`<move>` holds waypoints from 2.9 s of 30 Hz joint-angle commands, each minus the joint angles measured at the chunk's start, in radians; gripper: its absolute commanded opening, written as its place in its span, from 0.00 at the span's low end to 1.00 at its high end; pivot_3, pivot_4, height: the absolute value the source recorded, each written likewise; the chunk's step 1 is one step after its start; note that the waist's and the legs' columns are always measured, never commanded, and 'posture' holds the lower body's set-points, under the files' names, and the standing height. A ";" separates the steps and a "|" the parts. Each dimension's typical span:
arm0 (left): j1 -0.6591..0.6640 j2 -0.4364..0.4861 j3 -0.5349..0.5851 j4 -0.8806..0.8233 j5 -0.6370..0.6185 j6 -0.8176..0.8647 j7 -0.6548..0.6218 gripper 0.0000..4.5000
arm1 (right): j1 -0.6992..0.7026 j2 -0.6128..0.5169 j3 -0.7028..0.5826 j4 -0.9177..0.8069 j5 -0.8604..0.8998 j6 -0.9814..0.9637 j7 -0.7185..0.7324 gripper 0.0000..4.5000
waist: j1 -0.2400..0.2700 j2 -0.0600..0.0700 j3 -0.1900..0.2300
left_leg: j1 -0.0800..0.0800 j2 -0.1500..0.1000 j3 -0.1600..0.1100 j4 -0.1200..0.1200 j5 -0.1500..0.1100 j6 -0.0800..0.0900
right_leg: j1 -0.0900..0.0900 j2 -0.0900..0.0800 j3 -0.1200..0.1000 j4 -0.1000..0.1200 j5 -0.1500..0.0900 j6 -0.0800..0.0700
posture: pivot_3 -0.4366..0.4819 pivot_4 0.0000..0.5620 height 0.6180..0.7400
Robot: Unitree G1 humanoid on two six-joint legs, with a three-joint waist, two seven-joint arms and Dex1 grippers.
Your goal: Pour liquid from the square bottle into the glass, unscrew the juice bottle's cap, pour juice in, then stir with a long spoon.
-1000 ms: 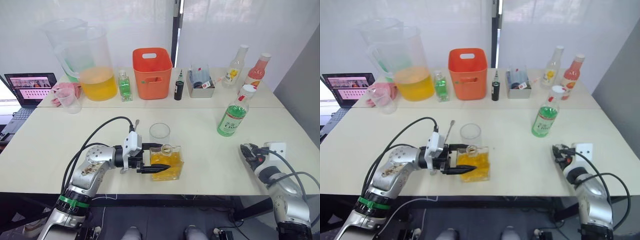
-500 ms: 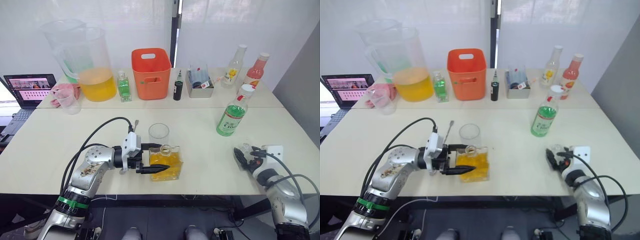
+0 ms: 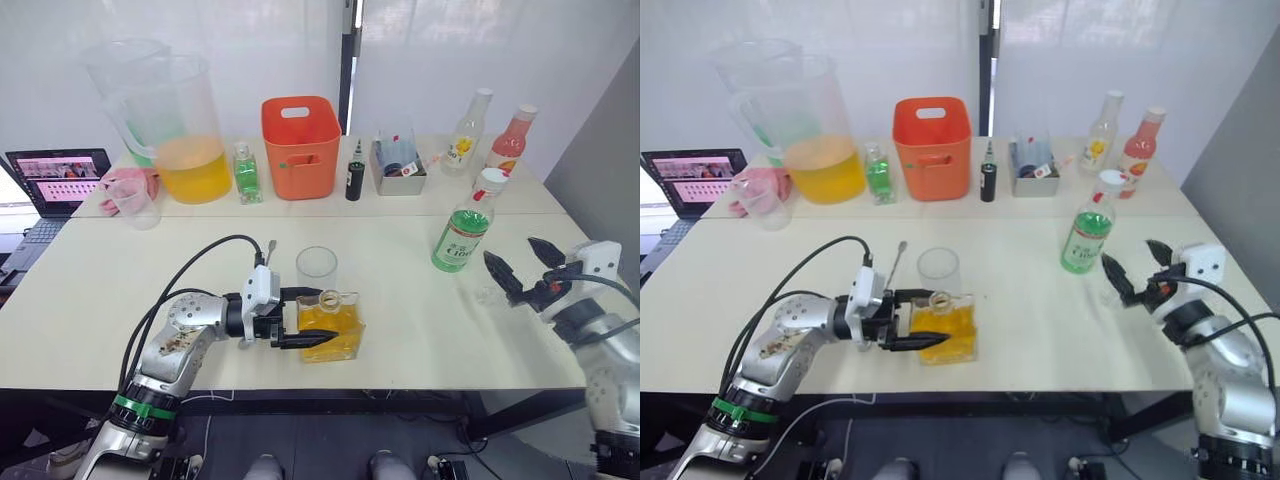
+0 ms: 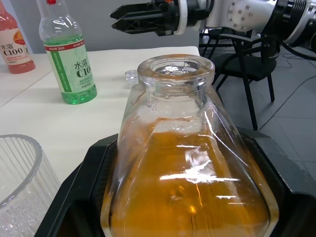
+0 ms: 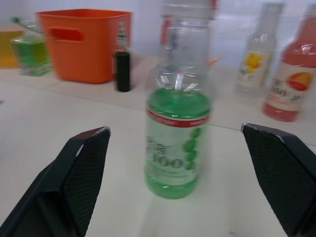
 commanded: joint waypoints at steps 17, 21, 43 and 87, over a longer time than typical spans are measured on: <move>0.147 0.144 0.191 -0.321 -0.135 0.172 0.121 0.62 | -0.132 -0.127 0.195 -0.244 0.255 0.351 0.235 1.00 | -0.003 -0.002 0.003 | -0.004 0.000 0.000 -0.001 0.000 0.000 | -0.004 0.000 0.000 -0.001 -0.001 0.001 | 0.48 0.27 1.00; 0.198 0.215 0.309 -0.376 -0.209 0.233 0.128 0.62 | -0.141 -0.147 0.218 -0.230 0.253 0.365 0.300 1.00 | -0.001 -0.003 0.004 | -0.005 0.000 0.000 -0.001 0.000 0.000 | -0.006 0.000 0.000 -0.001 -0.001 0.001 | 0.48 0.27 1.00; -0.239 0.315 0.321 0.118 0.026 -0.029 0.094 0.62 | -0.175 -0.181 0.182 -0.248 0.250 0.407 0.359 1.00 | 0.011 -0.010 0.009 | -0.010 0.000 0.000 0.000 0.000 0.000 | -0.011 0.000 -0.001 -0.001 0.003 -0.005 | 0.48 0.27 1.00; -0.621 0.088 0.013 0.865 0.712 -1.053 0.585 0.62 | -0.071 -0.118 0.145 -0.509 0.340 0.448 0.018 1.00 | -0.003 -0.011 0.009 | -0.020 -0.001 -0.002 0.005 0.001 0.000 | -0.019 0.000 -0.002 0.003 0.005 -0.006 | 0.48 0.27 1.00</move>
